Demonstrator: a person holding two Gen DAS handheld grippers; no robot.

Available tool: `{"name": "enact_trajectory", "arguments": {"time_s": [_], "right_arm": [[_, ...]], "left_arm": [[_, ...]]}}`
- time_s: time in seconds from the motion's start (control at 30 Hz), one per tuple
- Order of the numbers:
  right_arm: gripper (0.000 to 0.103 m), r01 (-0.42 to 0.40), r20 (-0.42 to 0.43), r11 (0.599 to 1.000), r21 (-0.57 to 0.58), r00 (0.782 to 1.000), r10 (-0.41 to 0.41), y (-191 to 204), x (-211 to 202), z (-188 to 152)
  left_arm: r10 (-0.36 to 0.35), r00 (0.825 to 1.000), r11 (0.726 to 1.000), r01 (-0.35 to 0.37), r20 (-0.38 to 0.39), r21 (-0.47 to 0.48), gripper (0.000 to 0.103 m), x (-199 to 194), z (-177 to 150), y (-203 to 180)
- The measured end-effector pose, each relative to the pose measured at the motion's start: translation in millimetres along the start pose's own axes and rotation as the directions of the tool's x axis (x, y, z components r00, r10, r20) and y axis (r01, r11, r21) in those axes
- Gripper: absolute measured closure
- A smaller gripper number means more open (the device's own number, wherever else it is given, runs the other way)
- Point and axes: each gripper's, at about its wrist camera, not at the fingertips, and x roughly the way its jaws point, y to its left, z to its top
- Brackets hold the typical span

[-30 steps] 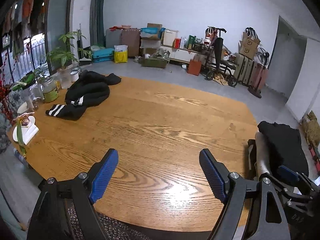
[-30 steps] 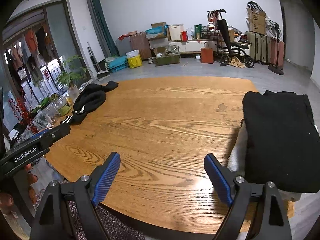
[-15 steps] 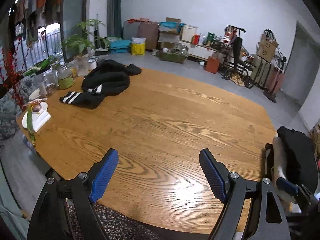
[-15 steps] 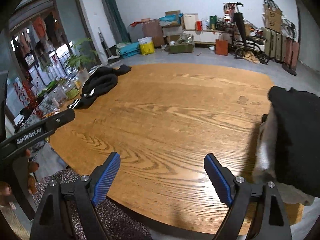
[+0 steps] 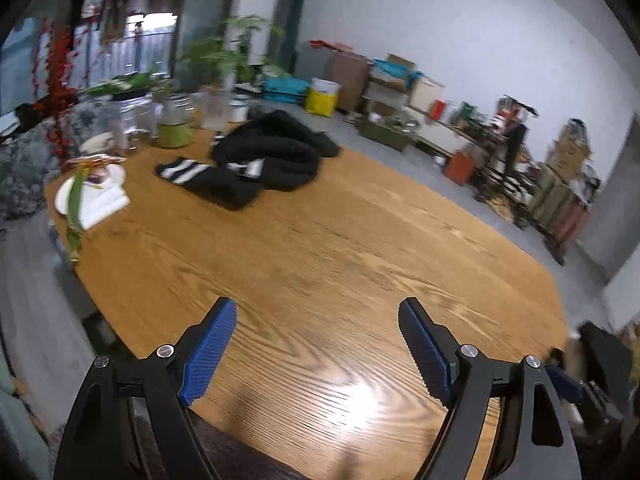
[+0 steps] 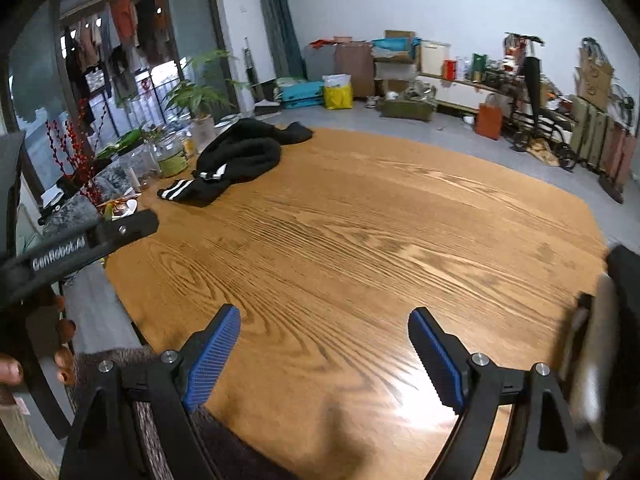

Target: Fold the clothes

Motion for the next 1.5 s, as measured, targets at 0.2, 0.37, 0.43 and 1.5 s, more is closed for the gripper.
{"name": "enact_trajectory", "arguments": {"time_s": [0.2, 0.37, 0.43, 1.5], "right_arm": [[0.014, -0.069, -0.052, 0.998, -0.008, 0.996, 0.068, 30.0, 55.8, 16.4], [0.014, -0.090, -0.092, 0.995, -0.038, 0.992, 0.087, 46.1, 79.0, 15.4], [0.014, -0.089, -0.107, 0.995, -0.055, 0.991, 0.082, 50.6, 85.9, 14.8], [0.014, -0.021, -0.107, 0.992, -0.123, 0.994, 0.007, 70.5, 181.9, 85.1]], "left_arm": [[0.135, 0.991, 0.991, -0.135, 0.002, -0.001, 0.020, 27.2, 7.1, 33.7], [0.194, 0.981, 0.981, -0.194, 0.020, 0.008, 0.020, 35.6, 9.7, 39.5], [0.196, 0.980, 0.980, -0.196, 0.020, 0.013, 0.020, 38.0, 11.7, 40.3], [-0.025, 0.996, 0.995, 0.033, -0.087, 0.093, 0.021, 153.9, 98.0, 33.6]]}}
